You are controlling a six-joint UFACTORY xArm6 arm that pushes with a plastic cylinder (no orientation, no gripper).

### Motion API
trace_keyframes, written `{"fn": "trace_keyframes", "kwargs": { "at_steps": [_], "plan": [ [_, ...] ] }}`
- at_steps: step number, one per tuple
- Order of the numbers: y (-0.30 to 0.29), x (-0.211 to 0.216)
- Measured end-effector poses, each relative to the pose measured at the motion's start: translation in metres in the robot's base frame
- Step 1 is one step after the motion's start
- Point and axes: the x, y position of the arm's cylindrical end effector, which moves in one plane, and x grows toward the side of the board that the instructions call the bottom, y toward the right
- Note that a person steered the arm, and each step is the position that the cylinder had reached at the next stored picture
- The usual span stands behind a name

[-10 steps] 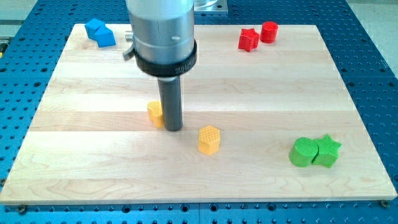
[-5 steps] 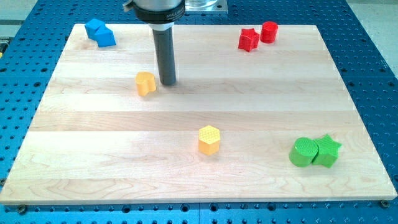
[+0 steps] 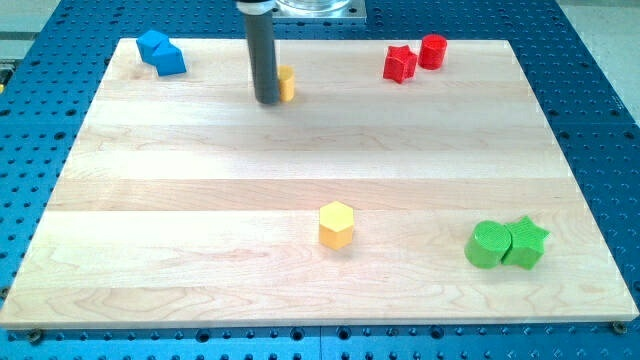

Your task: Move the heart top center of the board

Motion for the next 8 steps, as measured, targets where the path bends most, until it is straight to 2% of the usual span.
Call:
{"fn": "trace_keyframes", "kwargs": {
  "at_steps": [1,2,3,4,5,6,7,8],
  "plan": [
    [0.037,-0.030],
    [0.042,0.000],
    [0.072,0.001],
    [0.094,-0.018],
    [0.075,-0.046],
    [0.054,-0.055],
    [0.050,-0.028],
    [0.043,-0.039]
  ]
}}
